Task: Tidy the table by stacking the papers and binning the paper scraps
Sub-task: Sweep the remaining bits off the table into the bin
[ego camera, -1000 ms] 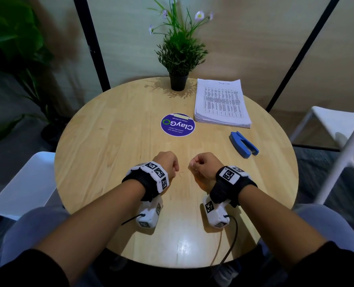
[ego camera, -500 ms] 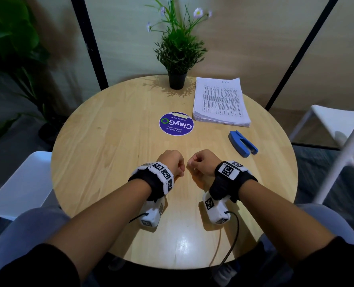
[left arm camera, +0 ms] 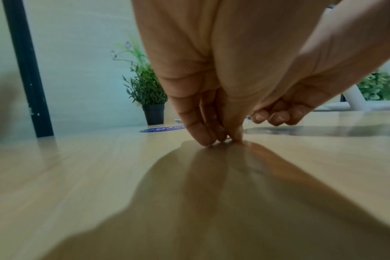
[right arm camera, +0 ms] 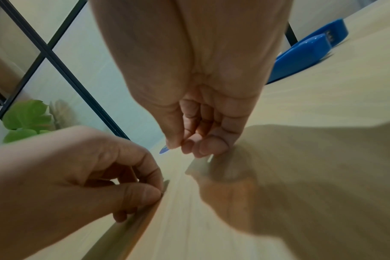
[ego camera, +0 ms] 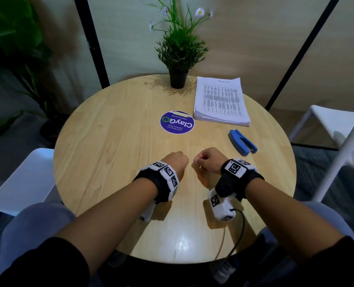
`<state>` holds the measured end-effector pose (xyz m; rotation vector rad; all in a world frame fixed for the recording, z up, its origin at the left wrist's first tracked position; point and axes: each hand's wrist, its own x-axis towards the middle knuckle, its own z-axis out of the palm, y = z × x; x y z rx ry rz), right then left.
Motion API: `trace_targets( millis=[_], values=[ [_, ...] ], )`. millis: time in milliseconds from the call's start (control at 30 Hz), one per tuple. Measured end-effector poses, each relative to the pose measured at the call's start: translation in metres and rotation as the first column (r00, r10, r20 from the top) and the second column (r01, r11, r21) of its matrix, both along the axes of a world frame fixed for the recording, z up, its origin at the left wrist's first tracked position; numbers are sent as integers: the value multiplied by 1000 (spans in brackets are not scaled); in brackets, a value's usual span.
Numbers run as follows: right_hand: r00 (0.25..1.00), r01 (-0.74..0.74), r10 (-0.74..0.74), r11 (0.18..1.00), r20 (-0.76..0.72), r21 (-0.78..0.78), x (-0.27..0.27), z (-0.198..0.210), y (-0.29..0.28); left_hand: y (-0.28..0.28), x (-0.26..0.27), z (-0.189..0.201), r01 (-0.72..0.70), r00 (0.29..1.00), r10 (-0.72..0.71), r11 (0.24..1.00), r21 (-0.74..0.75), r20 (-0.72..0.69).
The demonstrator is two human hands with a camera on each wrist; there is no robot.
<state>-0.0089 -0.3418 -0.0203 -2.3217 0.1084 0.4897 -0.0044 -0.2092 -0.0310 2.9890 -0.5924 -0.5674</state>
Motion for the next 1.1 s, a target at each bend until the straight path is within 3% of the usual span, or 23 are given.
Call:
trace_targets(
  millis=[200, 267, 400, 567, 833, 1100],
  values=[
    [1000, -5, 5, 1000, -5, 9, 1, 0, 0, 1, 3, -1, 91, 996, -93, 993, 75, 12],
    [1000, -11, 11, 1000, 1, 0, 4, 0, -1, 5, 7, 1, 43, 999, -42, 999, 27, -23],
    [1000, -17, 17, 1000, 7, -21, 9, 1, -1, 26, 19, 16, -186, 979, 166, 965, -184, -117],
    [999, -36, 36, 999, -3, -40, 19, 2, 19, 78, 33, 39, -231, 973, 217, 937, -262, -81],
    [987, -160, 160, 987, -3, -21, 39, 3, 118, 192, 49, 61, -360, 926, 377, 883, -301, -2],
    [920, -391, 390, 920, 16, 28, 54, 13, 256, 306, 19, 68, -552, 815, 579, 766, -331, -20]
  ],
)
